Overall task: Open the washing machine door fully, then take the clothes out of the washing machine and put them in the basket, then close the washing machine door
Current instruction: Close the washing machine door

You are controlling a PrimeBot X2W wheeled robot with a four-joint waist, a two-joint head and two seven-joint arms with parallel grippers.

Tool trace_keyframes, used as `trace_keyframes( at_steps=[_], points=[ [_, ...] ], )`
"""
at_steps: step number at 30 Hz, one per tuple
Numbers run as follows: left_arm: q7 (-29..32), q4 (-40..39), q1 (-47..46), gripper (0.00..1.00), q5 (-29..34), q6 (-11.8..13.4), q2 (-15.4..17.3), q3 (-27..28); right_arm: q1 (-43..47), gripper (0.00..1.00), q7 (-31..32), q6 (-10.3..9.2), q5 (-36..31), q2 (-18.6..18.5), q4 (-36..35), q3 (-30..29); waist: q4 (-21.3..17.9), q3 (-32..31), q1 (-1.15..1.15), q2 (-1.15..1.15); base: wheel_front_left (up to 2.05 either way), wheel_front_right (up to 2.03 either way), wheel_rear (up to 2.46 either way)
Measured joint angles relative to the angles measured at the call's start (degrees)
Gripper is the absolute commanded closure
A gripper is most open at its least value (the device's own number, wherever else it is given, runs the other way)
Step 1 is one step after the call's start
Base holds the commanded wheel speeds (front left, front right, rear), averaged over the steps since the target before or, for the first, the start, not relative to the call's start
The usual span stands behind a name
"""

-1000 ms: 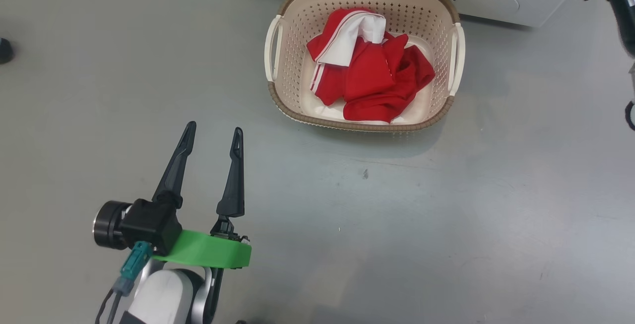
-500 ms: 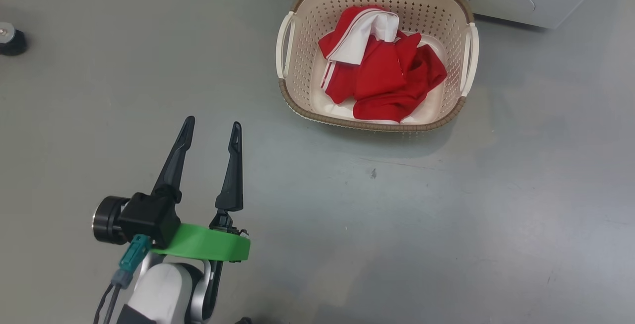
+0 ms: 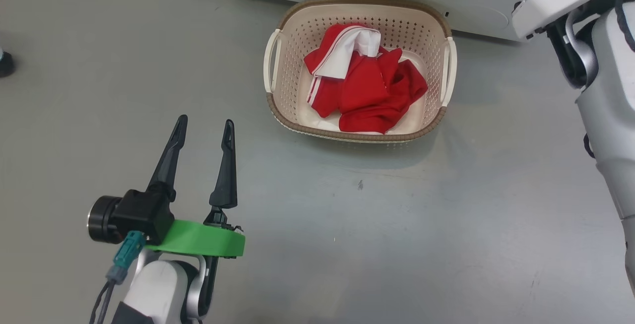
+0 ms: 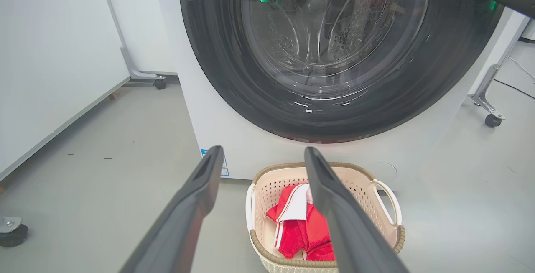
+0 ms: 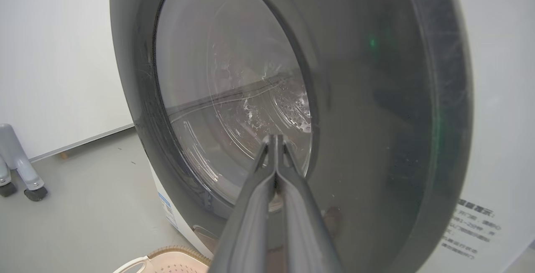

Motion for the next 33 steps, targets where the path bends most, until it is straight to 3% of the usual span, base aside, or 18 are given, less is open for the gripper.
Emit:
trace_keyframes(
  at_steps=[12, 14, 16, 17, 33],
  points=[
    [-0.2, 1.1, 0.1, 0.00, 1.0, 0.0, 0.0, 1.7, 11.2, 1.00, -1.5, -0.01, 3.7, 2.4, 0.1, -1.9, -2.9, -4.4, 0.00, 0.00, 0.00, 0.00, 0.00],
    [-0.2, 1.4, 0.2, 0.00, 1.1, 0.0, 0.0, 1.7, 13.6, 0.69, -1.5, -0.01, 4.1, 3.3, 0.0, -2.3, -3.5, -5.3, 0.00, 0.00, 0.00, 0.00, 0.00],
    [-0.2, 1.8, 0.5, 0.00, 1.1, 0.0, 0.0, 1.9, 15.8, 0.05, -1.5, -0.05, 4.3, 4.2, -0.1, -2.6, -4.1, -6.2, 0.00, 0.00, 0.00, 0.00, 0.00],
    [-0.2, 2.0, 0.7, 0.00, 1.1, 0.0, 0.0, 2.0, 16.8, 0.00, -1.5, -0.08, 4.6, 4.7, -0.1, -2.7, -4.4, -6.7, 0.00, 0.00, 0.00, 0.00, 0.00],
    [-0.2, 4.7, 5.4, 0.00, 1.3, 0.0, 1.6, 1.9, 31.1, 0.00, -1.7, -2.13, 5.7, 9.1, -8.1, -6.4, -10.6, -14.3, 0.00, 0.00, 0.00, 0.00, 0.00]
  ],
)
